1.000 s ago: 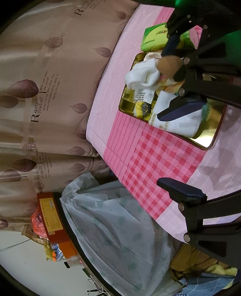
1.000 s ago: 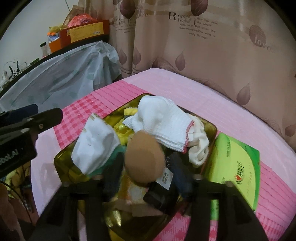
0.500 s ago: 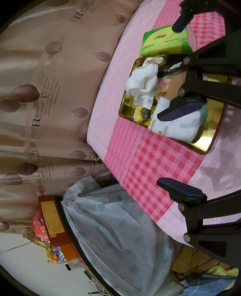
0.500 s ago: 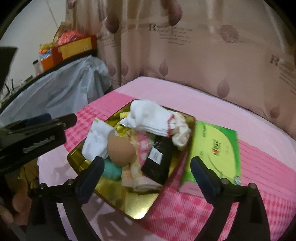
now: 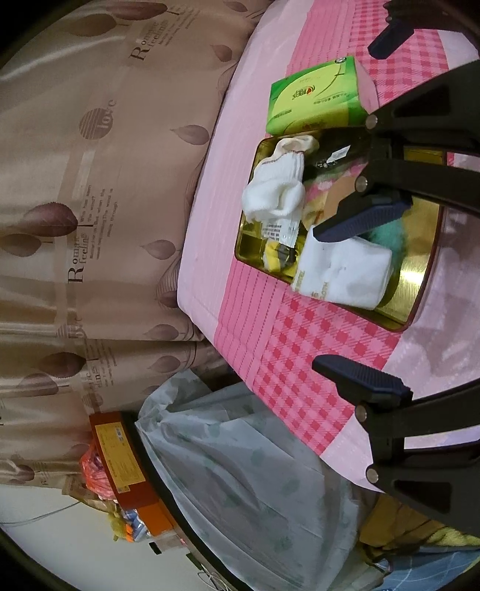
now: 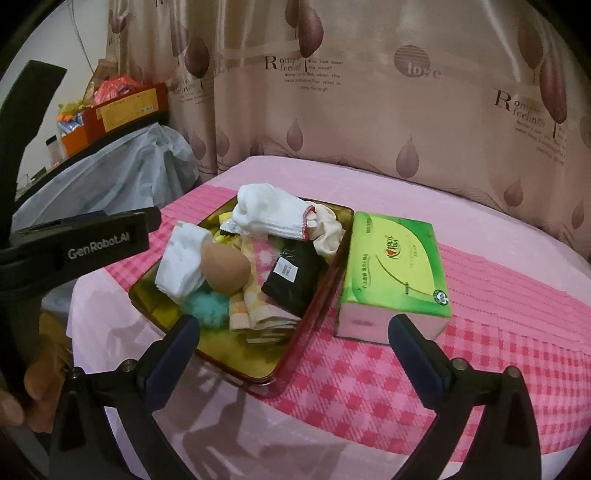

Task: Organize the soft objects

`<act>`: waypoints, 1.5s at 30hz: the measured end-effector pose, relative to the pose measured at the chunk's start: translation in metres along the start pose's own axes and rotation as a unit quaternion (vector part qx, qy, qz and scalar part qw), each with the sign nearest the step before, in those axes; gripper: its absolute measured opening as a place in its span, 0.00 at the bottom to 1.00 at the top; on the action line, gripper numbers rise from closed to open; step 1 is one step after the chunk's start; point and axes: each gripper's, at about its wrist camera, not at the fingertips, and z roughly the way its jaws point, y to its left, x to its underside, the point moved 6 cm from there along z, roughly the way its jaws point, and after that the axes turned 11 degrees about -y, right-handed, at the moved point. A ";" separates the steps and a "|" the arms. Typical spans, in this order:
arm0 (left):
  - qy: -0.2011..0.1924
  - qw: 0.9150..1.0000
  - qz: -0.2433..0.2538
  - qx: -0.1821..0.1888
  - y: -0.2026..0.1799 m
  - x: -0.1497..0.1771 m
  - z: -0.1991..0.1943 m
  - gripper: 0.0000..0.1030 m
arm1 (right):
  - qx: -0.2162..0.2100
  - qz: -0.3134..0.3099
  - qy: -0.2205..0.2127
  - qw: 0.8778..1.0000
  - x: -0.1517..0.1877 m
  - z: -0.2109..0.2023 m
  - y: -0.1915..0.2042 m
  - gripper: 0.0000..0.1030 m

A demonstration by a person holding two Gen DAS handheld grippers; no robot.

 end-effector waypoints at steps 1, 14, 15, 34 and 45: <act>0.001 1.000 0.000 0.000 0.000 0.000 0.000 0.63 | 0.000 0.000 0.000 1.000 0.001 0.000 0.000 0.98; 0.001 1.000 0.003 0.002 -0.001 0.000 0.001 0.63 | 0.002 0.000 0.003 1.000 0.006 0.002 0.001 0.98; 0.001 1.000 0.003 0.002 -0.002 0.001 0.001 0.63 | 0.003 0.000 0.003 1.000 0.006 0.003 0.000 0.98; 0.000 1.000 0.006 0.003 -0.005 0.001 0.002 0.63 | 0.002 0.000 0.015 1.000 0.009 0.006 0.001 0.99; 0.002 1.000 0.014 0.007 -0.008 0.001 0.002 0.63 | 0.000 -0.002 0.022 1.000 0.012 0.006 0.003 0.99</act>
